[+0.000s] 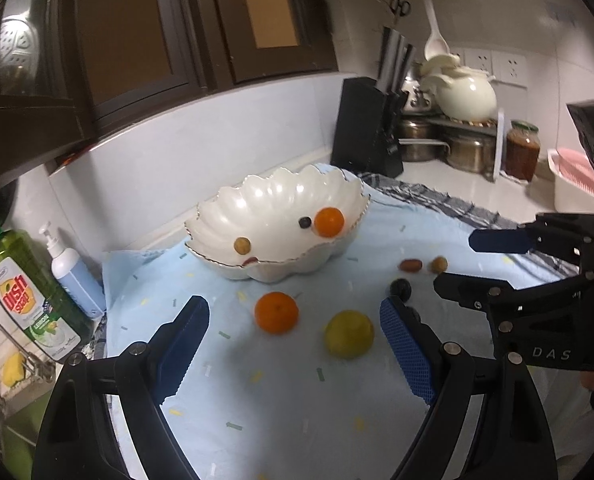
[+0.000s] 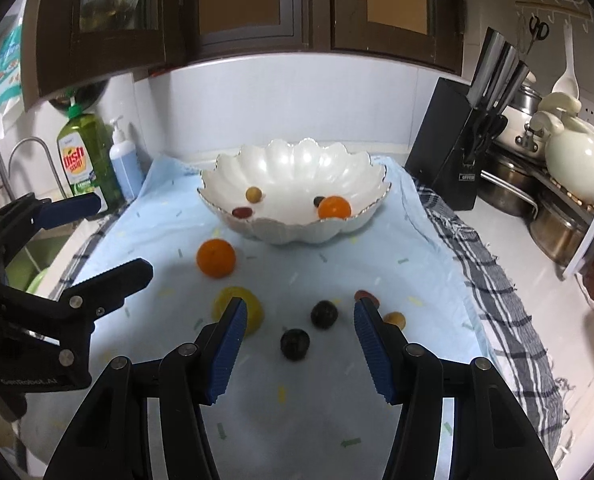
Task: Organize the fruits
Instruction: 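Move the left tool to the yellow citrus while the right tool approaches a dark plum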
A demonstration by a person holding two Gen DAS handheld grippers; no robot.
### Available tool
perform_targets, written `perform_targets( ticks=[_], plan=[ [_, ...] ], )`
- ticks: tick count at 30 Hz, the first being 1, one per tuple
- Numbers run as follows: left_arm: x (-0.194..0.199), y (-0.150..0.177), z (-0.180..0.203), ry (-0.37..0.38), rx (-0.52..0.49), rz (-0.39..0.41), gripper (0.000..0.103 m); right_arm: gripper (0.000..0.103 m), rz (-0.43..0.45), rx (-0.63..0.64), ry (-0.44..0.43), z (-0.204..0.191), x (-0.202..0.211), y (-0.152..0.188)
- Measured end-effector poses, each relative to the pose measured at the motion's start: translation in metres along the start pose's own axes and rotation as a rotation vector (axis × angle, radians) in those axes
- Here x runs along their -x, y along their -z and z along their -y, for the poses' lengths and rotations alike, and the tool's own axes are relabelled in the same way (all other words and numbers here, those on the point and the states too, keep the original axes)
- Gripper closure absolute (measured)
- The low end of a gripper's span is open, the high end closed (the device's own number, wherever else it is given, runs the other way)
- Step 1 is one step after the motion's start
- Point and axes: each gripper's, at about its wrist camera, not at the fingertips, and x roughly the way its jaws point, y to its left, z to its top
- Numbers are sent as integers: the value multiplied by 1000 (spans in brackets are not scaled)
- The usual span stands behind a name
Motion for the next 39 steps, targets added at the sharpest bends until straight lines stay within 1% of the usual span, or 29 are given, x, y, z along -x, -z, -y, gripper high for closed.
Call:
perform_targets(
  ticks=[9,13,19,21,24,27,33,35,39],
  plan=[
    [-29,17,8,69,-54,-40,17,47,-46,6,8,-2,-22,14],
    [-44,23,11,96,-70,-68,22,52,-74,9,6,-3,-34,19],
    [-62,30,18,134,-87,-104,25,56,-113,10,-3,-2,-52,25],
    [-66,31,21,139,-97,-109,27,60,-125,3,-10,-1,-58,27],
    [-74,31,25,153,-106,-120,29,63,-137,-9,-15,2,-65,28],
    [-80,32,28,168,-106,-133,30,64,-149,-20,-23,5,-71,29],
    [-91,33,31,200,-102,-162,39,66,-160,-27,-49,9,-80,30],
    [-93,33,31,205,-96,-171,43,66,-159,-20,-53,9,-81,29],
    [-99,33,30,226,-79,-187,48,66,-164,-20,-75,10,-85,29]
  ],
)
